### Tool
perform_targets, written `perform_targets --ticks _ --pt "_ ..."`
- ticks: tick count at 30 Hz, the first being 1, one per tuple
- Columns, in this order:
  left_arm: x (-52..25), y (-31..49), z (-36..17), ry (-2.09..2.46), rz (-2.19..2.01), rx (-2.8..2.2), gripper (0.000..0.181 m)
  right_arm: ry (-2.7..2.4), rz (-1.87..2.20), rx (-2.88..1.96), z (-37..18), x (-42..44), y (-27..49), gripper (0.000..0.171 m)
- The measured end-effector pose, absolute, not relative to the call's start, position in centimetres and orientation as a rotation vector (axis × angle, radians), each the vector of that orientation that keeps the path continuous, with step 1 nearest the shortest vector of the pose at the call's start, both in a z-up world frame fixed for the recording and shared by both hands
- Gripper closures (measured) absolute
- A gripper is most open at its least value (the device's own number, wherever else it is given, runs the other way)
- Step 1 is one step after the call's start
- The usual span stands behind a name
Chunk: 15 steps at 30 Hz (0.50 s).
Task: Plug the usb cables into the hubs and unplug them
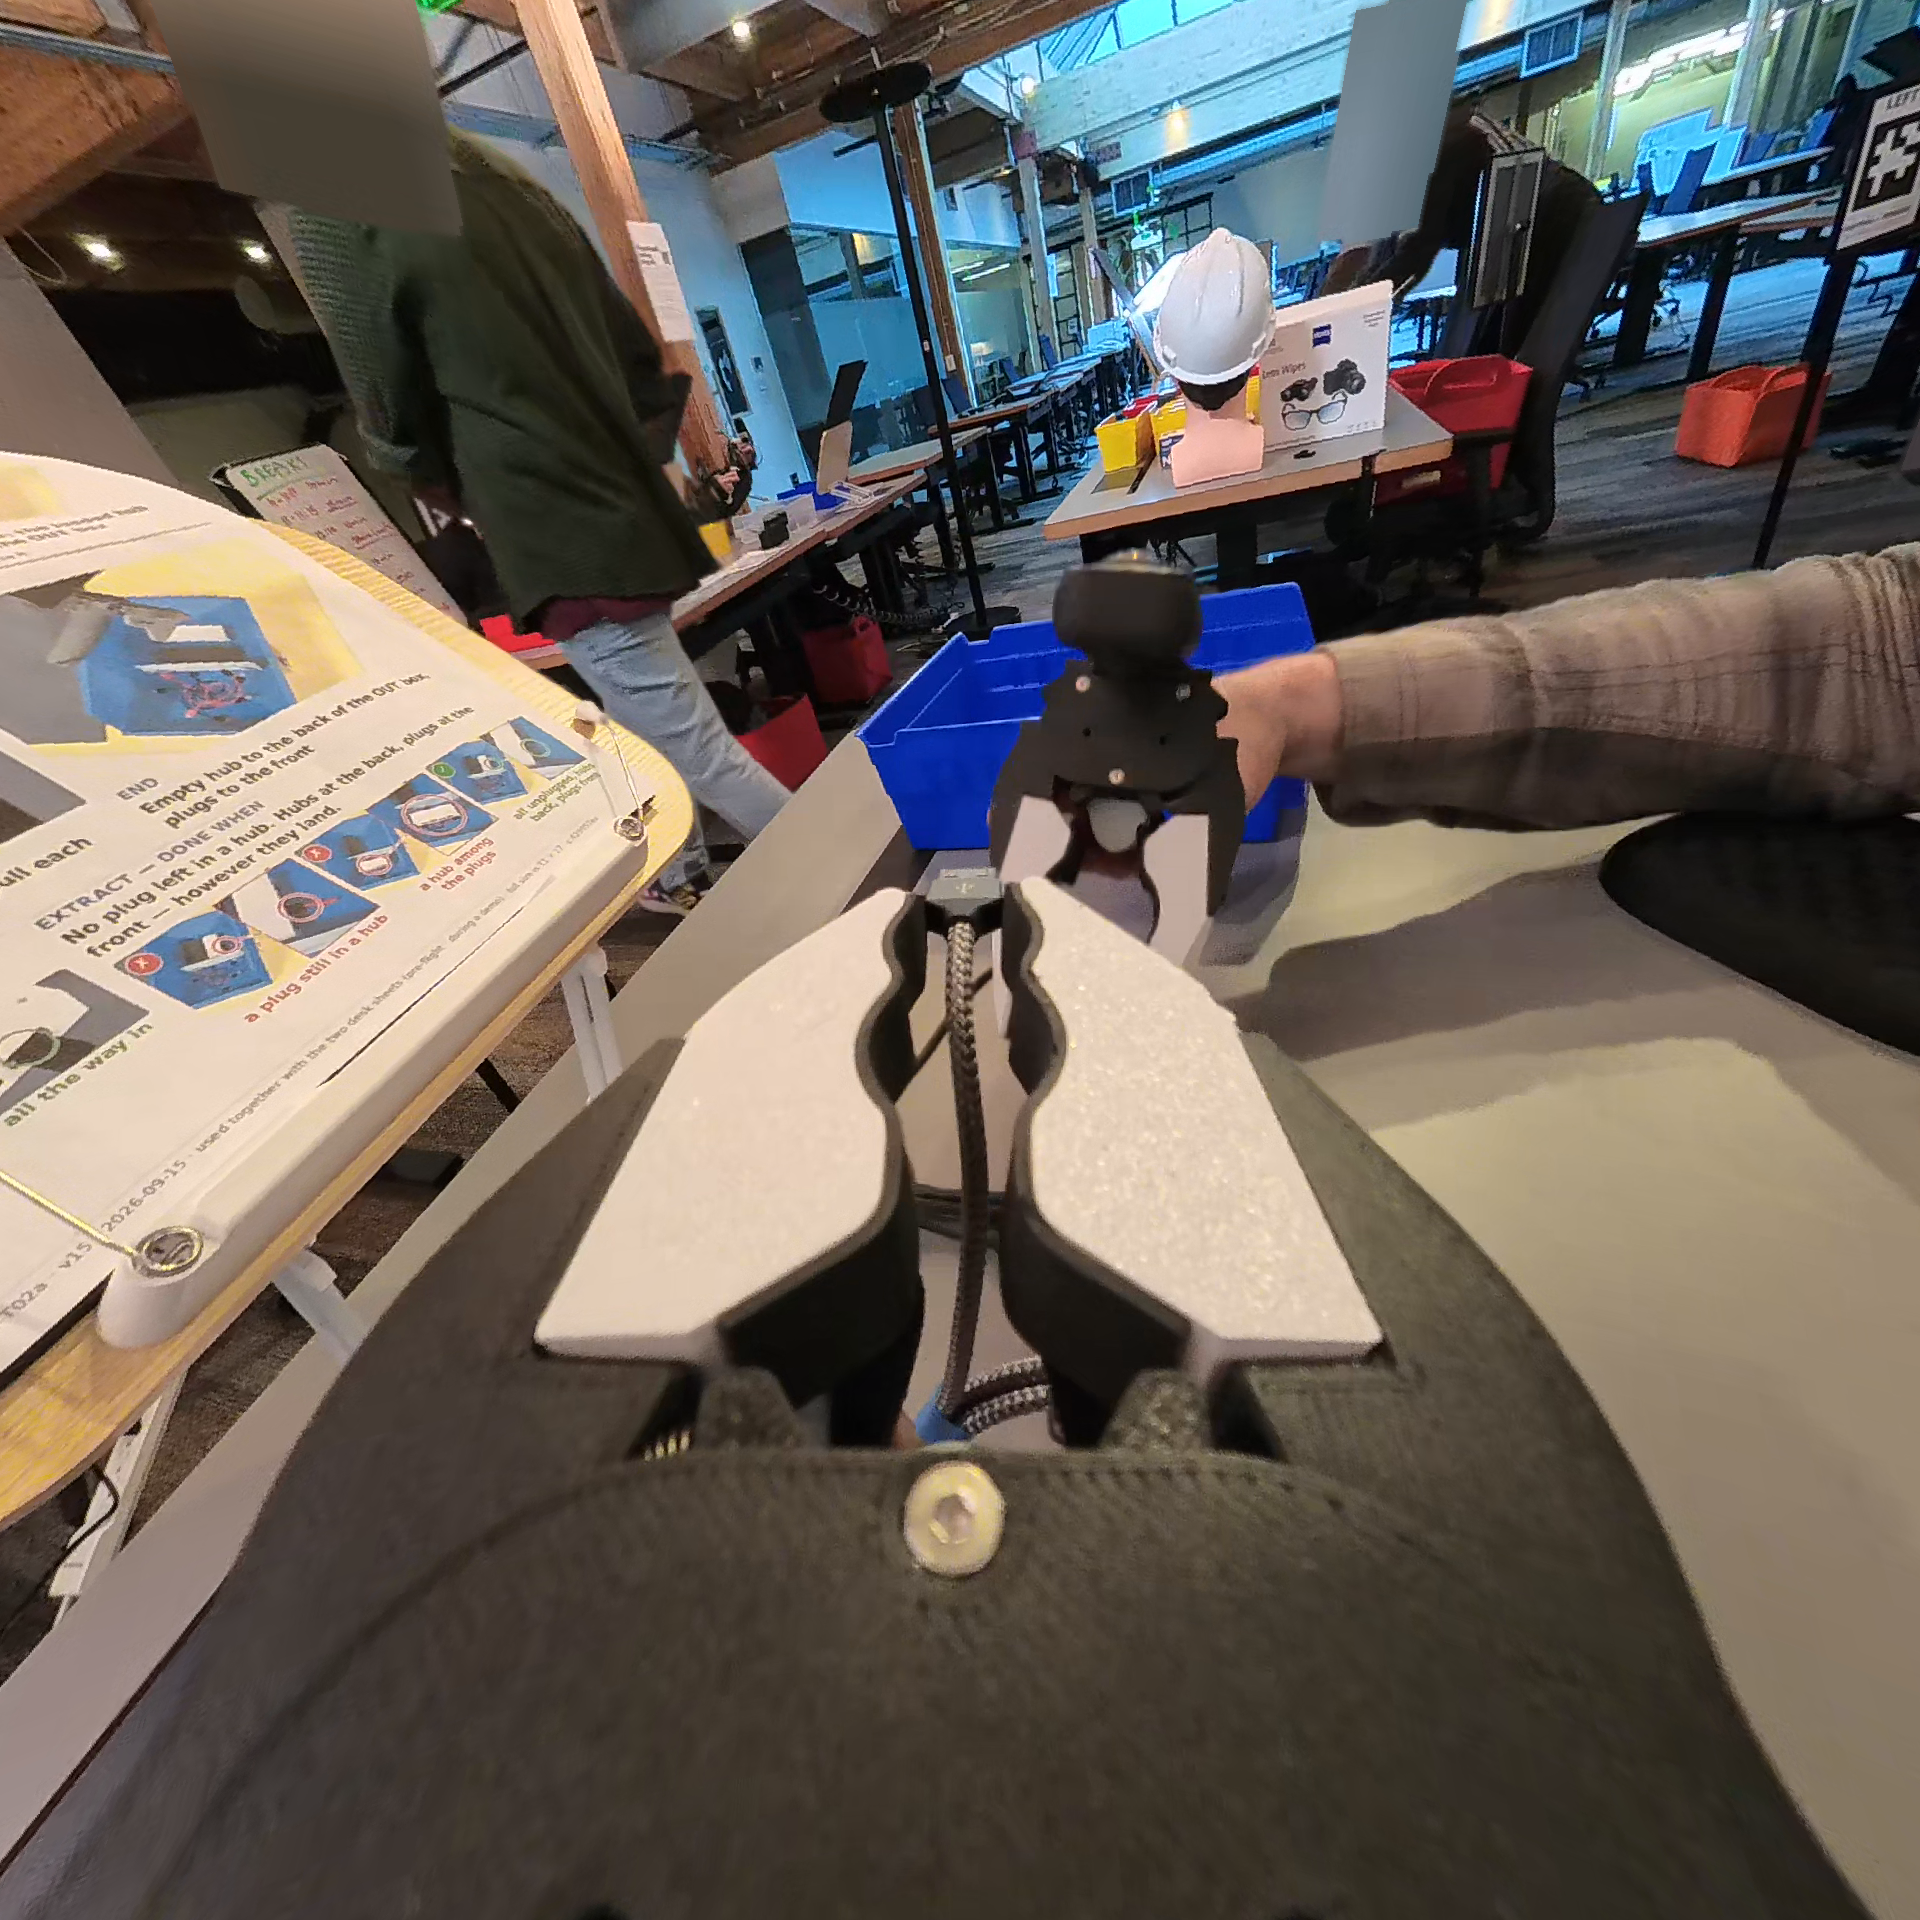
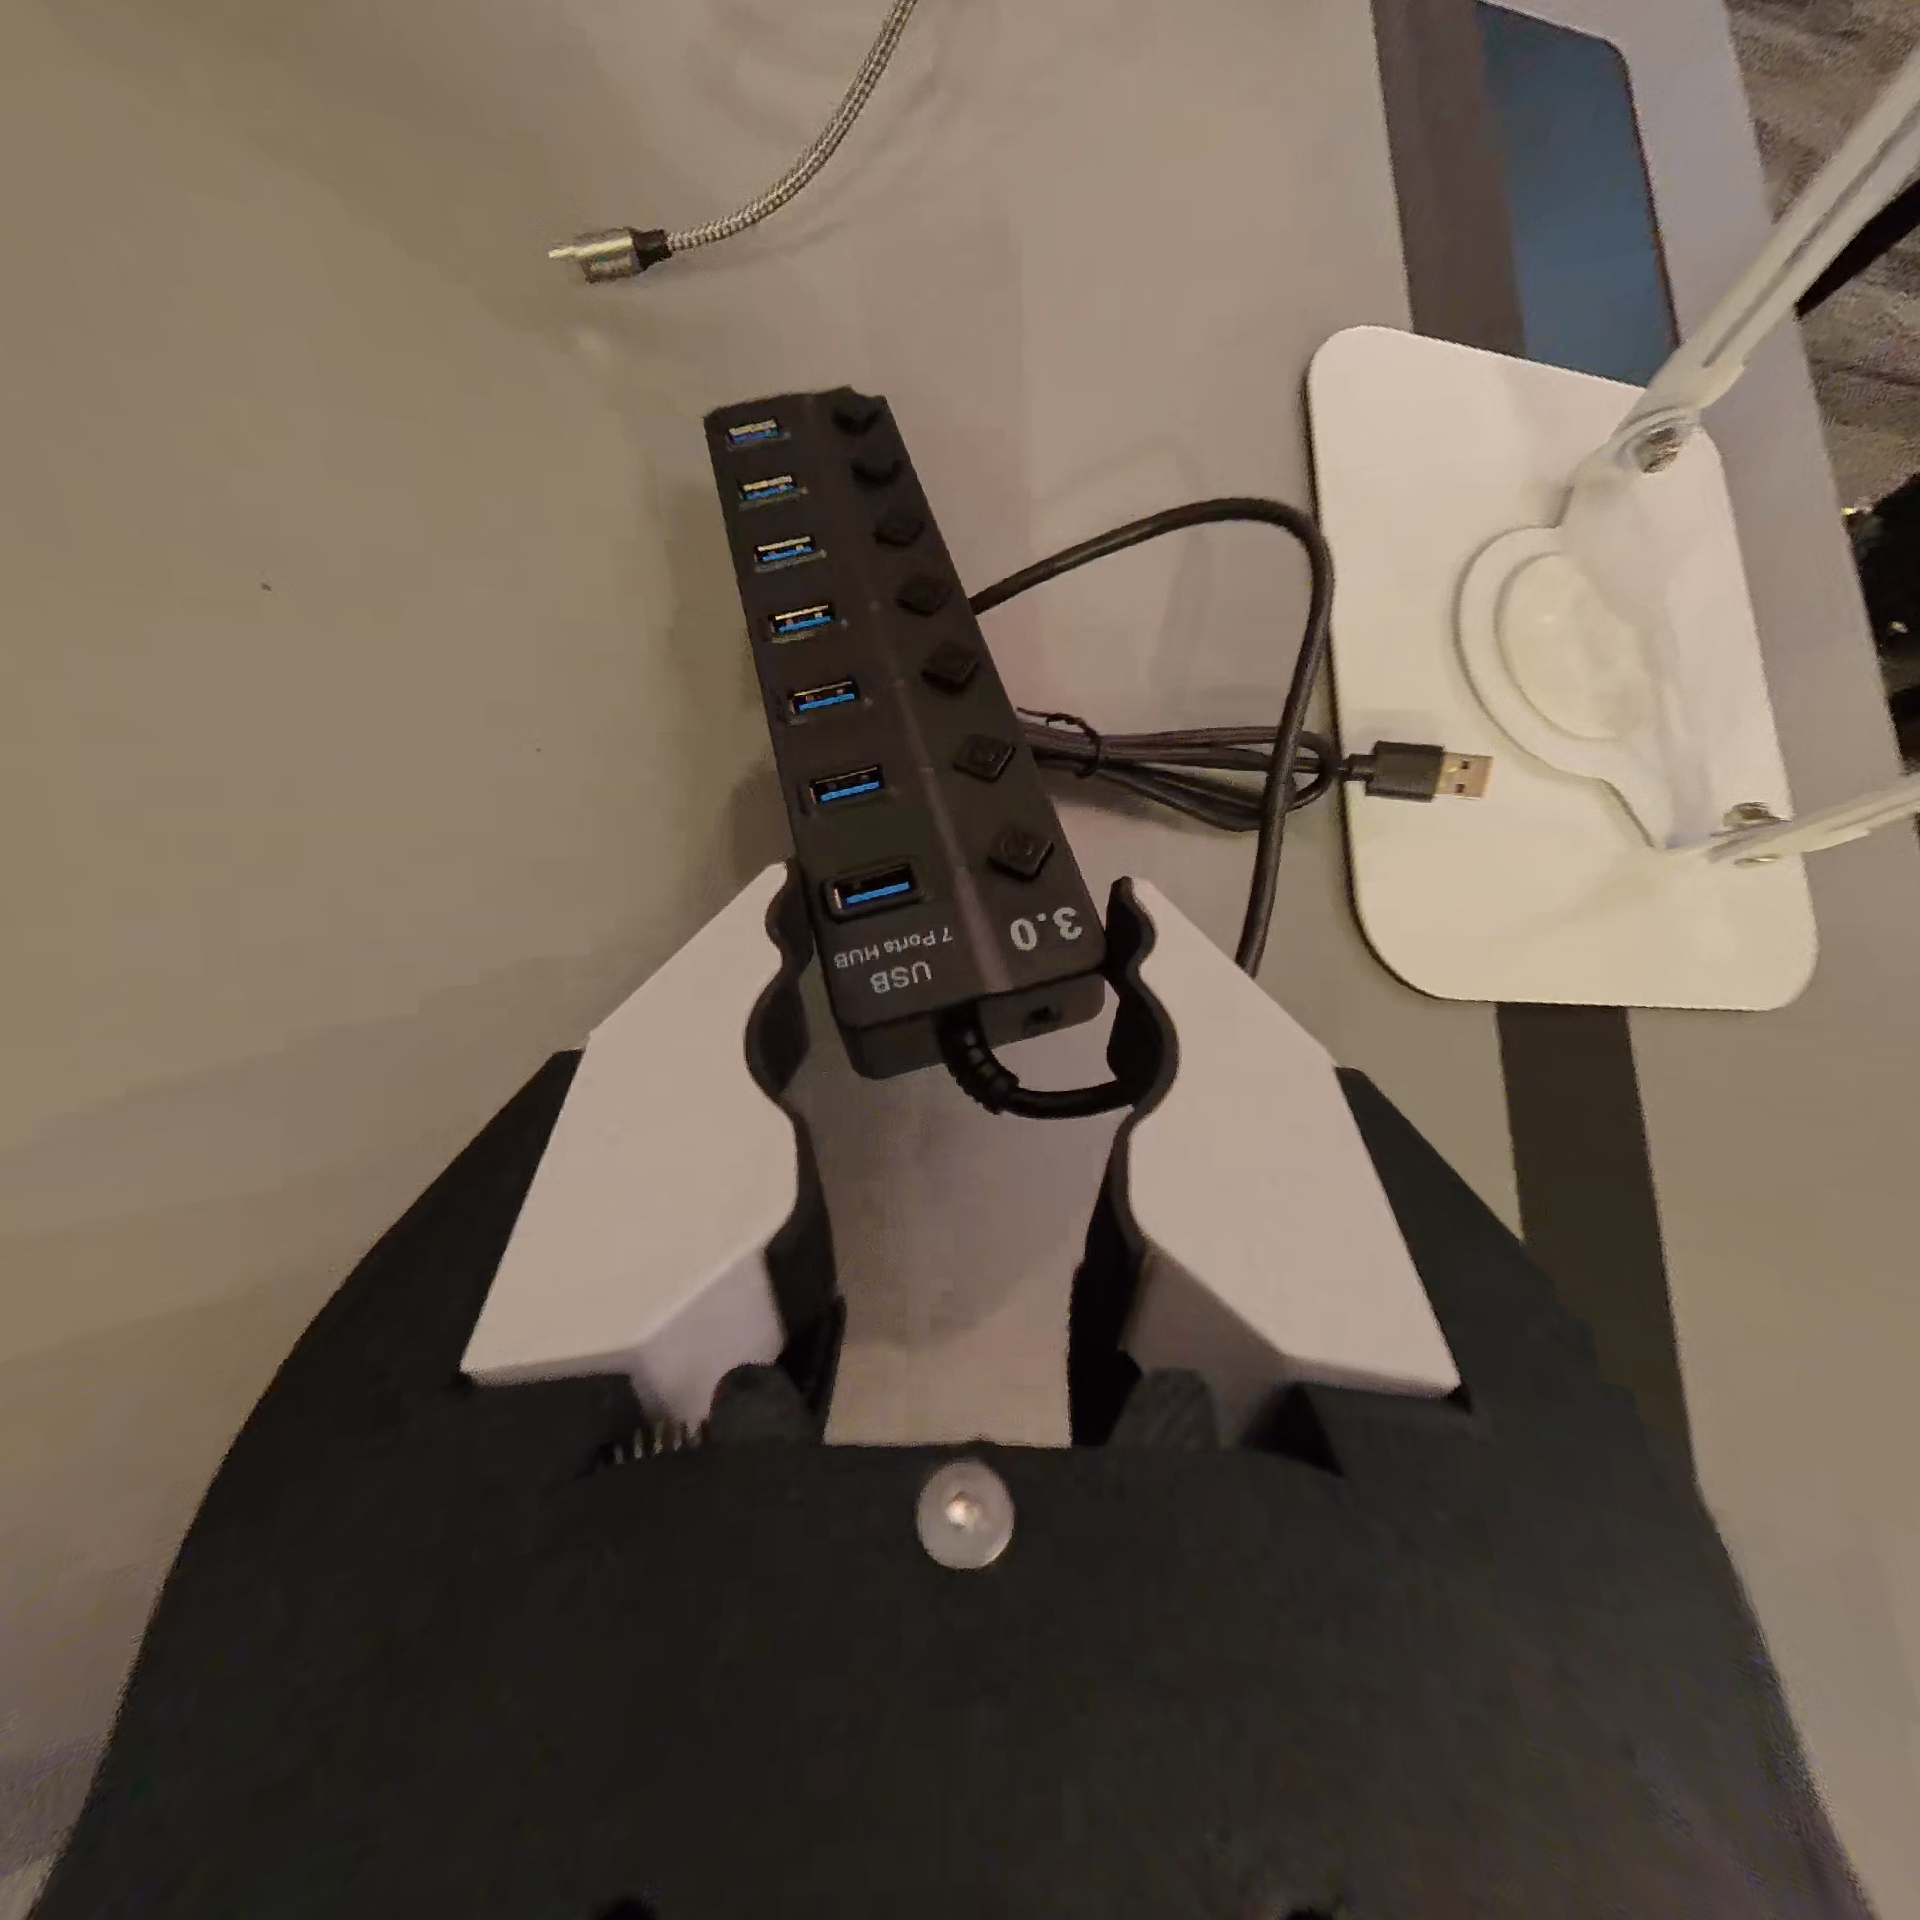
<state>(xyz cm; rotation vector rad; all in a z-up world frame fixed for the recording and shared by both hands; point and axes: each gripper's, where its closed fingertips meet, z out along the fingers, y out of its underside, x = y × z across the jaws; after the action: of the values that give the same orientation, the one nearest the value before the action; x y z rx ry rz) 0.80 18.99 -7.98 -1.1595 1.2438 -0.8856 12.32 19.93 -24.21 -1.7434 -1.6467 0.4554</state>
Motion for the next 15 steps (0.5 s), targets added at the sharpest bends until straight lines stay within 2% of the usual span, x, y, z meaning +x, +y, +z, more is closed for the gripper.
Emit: perform_targets --ticks 15 --pt "2.0 18.2 -9.0 1.303 -0.869 -1.171 0.168 -1.661 0.480 -1.738 -16.9 12.0 18.6 0.118"
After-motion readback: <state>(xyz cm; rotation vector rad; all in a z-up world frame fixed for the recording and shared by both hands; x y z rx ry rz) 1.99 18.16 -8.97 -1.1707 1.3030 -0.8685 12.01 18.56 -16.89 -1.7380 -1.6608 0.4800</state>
